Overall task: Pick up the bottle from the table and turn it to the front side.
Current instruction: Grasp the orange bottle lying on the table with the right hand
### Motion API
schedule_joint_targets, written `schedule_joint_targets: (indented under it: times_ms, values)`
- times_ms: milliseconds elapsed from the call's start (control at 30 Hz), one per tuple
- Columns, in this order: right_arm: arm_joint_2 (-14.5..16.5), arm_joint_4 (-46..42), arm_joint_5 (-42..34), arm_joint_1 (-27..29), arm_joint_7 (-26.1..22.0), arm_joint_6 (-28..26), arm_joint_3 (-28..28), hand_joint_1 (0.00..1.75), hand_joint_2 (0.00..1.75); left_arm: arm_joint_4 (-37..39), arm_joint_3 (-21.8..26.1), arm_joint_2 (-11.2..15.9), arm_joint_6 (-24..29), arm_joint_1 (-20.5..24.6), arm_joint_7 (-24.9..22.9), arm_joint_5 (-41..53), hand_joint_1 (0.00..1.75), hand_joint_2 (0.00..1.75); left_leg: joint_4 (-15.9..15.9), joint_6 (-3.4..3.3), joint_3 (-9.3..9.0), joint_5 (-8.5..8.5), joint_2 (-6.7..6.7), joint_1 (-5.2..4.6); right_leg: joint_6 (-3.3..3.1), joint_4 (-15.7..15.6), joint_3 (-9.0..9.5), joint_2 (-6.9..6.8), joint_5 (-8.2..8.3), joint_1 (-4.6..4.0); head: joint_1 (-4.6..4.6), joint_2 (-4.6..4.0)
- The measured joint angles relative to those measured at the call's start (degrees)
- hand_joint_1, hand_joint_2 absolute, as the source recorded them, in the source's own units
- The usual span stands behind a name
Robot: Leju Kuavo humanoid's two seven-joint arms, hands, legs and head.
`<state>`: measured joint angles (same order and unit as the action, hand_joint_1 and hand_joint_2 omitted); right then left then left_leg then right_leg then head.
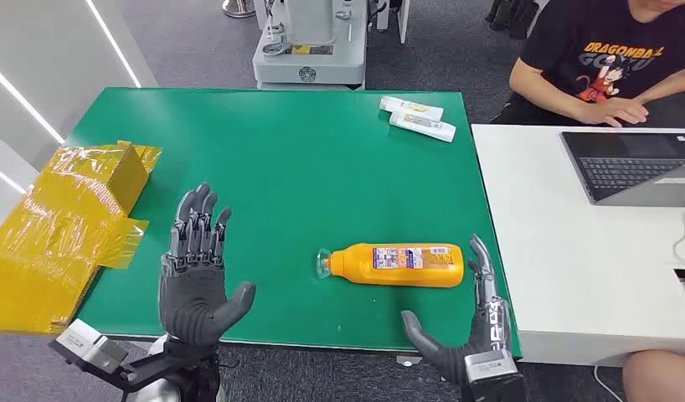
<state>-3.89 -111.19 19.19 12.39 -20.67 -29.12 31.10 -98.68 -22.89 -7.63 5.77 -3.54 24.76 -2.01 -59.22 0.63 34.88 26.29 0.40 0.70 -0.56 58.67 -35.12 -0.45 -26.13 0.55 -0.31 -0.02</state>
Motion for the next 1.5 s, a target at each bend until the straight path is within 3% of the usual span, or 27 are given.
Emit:
schedule_joint_targets:
  times_ms: [200,400,500,600,800,933,1067,1167,1267,1367,1500]
  values:
    - [0.0,-0.03,2.09,-0.04,-0.05,0.72,-0.03,0.0,1.75,0.0,-0.02,0.0,0.11,0.0,0.02,0.0,0.0,1.75,0.0,0.0,0.0,0.0,0.0,0.0,0.0,0.0,0.0,0.0,0.0,0.0,0.0,0.0]
    - [-0.38,-0.85,15.88,-0.57,3.6,4.68,-2.17,0.0,1.75,0.03,-0.05,0.0,-0.48,0.24,-0.04,-0.22,0.0,1.75,0.0,0.0,0.0,0.0,0.0,0.0,0.0,0.0,0.0,0.0,0.0,0.0,0.0,0.0]
    - [-1.99,-0.98,20.48,-1.23,5.47,9.22,-4.63,0.0,1.75,0.1,-0.07,-0.03,-1.56,0.81,-0.22,-0.54,0.0,1.75,-0.01,0.0,-0.01,0.0,0.0,-0.01,0.01,0.0,0.02,0.0,0.02,0.01,0.01,0.0]
    - [-6.16,-0.84,23.36,-2.16,7.53,17.57,-7.73,0.0,1.75,0.15,-0.16,-0.5,-3.13,1.18,-0.76,-0.76,0.0,1.75,-0.03,-0.01,-0.01,0.0,-0.01,-0.04,0.01,-0.02,0.04,-0.01,0.04,0.04,0.0,0.0]
    - [-19.08,1.9,20.39,-7.37,5.97,32.02,-16.24,0.0,1.75,0.15,-0.49,-1.23,-5.25,2.06,-1.66,-0.68,0.0,1.75,-0.09,-0.06,-0.01,0.0,0.01,-0.1,0.15,-0.04,0.08,0.06,0.17,0.15,-0.01,0.0]
    - [-27.5,7.36,14.64,-18.18,4.25,43.63,-17.0,0.0,1.75,0.21,-0.47,-1.29,-6.26,2.81,-1.43,-1.17,0.0,1.75,-0.09,-0.13,0.0,-0.06,0.17,-0.11,0.16,-0.01,0.09,0.21,0.29,0.17,-0.02,0.0]
    - [-32.45,18.03,7.55,-38.4,1.35,56.25,-11.29,0.0,1.75,0.24,-0.47,-1.05,-6.1,3.07,-0.53,-1.88,0.0,1.75,-0.08,-0.24,-0.01,-0.25,0.43,-0.11,0.1,0.03,0.02,0.41,0.48,0.17,-0.02,0.0]
    - [-33.18,27.3,2.06,-54.9,-0.24,62.61,-2.59,0.0,1.75,0.24,-0.47,-0.75,-5.41,3.07,0.15,-2.36,0.0,1.75,-0.07,-0.2,-0.02,-0.44,0.4,-0.09,0.04,0.07,-0.06,0.37,0.55,0.15,-0.03,0.0]
    - [-33.04,34.48,-3.6,-67.16,-0.74,65.87,7.16,0.0,1.75,0.24,-0.47,-0.35,-4.89,3.06,0.57,-2.69,0.0,1.75,-0.04,-0.19,0.03,-0.55,0.07,-0.05,0.03,0.09,-0.07,0.07,0.55,0.12,-0.03,0.0]
    - [-32.48,38.89,-7.45,-74.42,-0.61,67.23,15.07,0.0,1.75,0.24,-0.47,-0.04,-4.72,3.07,0.63,-2.76,0.0,1.75,-0.01,-0.16,0.08,-0.58,-0.08,-0.05,0.03,0.11,-0.08,-0.07,0.53,0.1,-0.03,0.0]
    - [-31.12,42.62,-9.79,-78.86,-0.59,67.23,22.1,0.0,1.75,0.24,-0.47,0.08,-4.74,3.32,0.62,-2.96,0.0,1.75,0.01,-0.16,0.12,-0.57,-0.07,-0.06,0.06,0.11,-0.09,-0.06,0.51,0.07,-0.03,0.0]
